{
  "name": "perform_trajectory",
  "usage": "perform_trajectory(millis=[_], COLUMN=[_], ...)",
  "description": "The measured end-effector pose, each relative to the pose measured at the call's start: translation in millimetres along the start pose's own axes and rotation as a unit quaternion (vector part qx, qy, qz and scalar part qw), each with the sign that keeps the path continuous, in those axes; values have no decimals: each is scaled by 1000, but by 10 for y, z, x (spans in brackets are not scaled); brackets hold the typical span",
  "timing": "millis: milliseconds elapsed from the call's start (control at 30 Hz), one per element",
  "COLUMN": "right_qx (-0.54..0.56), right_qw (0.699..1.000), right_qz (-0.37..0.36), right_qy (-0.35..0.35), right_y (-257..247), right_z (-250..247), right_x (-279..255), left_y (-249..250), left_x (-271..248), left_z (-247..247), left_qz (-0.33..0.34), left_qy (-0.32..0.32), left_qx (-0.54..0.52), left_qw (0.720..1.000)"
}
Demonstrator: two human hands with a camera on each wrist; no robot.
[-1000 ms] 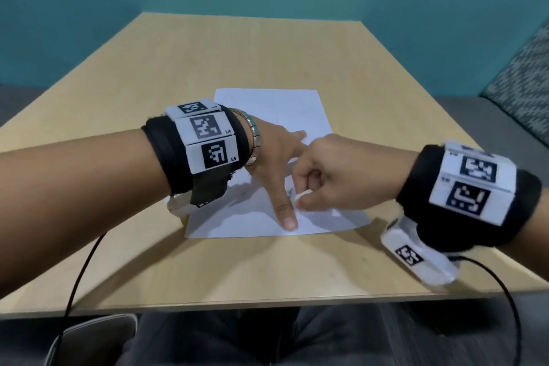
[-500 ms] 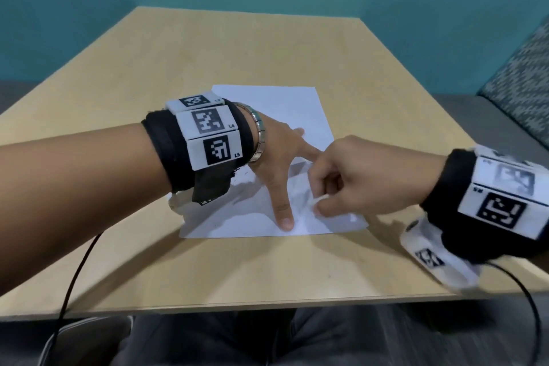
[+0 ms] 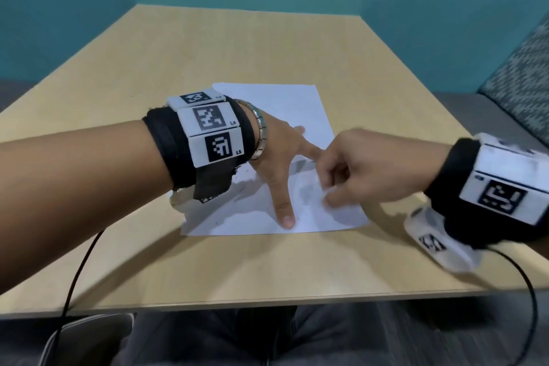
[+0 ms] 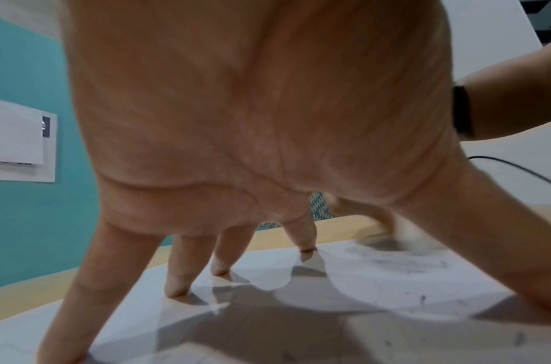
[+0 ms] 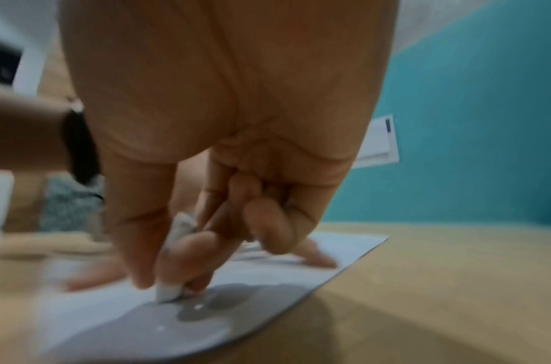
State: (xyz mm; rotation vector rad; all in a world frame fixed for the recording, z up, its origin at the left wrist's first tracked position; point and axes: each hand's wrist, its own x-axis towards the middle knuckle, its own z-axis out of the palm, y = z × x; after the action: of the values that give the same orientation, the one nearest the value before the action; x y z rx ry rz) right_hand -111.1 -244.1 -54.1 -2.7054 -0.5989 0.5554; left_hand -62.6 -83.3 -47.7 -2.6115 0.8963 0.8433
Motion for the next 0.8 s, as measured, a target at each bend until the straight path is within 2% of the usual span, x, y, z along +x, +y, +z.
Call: perform_trajectory(millis=[67, 200, 300, 433, 567, 700, 800], right_qx=[6, -7, 4, -11, -6, -11, -7], right_qw=[999, 999, 999, 1000, 999, 1000, 998], right_qz=[-12, 24, -1, 23, 3, 25, 14], right_qy=[-37, 32, -34, 7, -53, -8, -63], right_y=[-58, 46, -34, 25, -48, 3, -50], right_z=[35, -44, 15, -73, -33, -67, -48], right_x=[-35, 17, -19, 3, -23, -10, -25], left_y=[-8, 2, -10, 6, -8, 8, -5], left_x=[-1, 10, 1, 12, 5, 4, 4], left_z=[6, 2, 1, -1, 4, -1, 3], left_qz=[2, 0, -1, -3, -4, -1, -1], left_qy=[-4, -1, -5, -4, -5, -2, -4], left_qx=[-7, 5, 0, 7, 6, 7, 3], left_qw=[1000, 1000, 1000, 1000, 1000, 1000, 1000])
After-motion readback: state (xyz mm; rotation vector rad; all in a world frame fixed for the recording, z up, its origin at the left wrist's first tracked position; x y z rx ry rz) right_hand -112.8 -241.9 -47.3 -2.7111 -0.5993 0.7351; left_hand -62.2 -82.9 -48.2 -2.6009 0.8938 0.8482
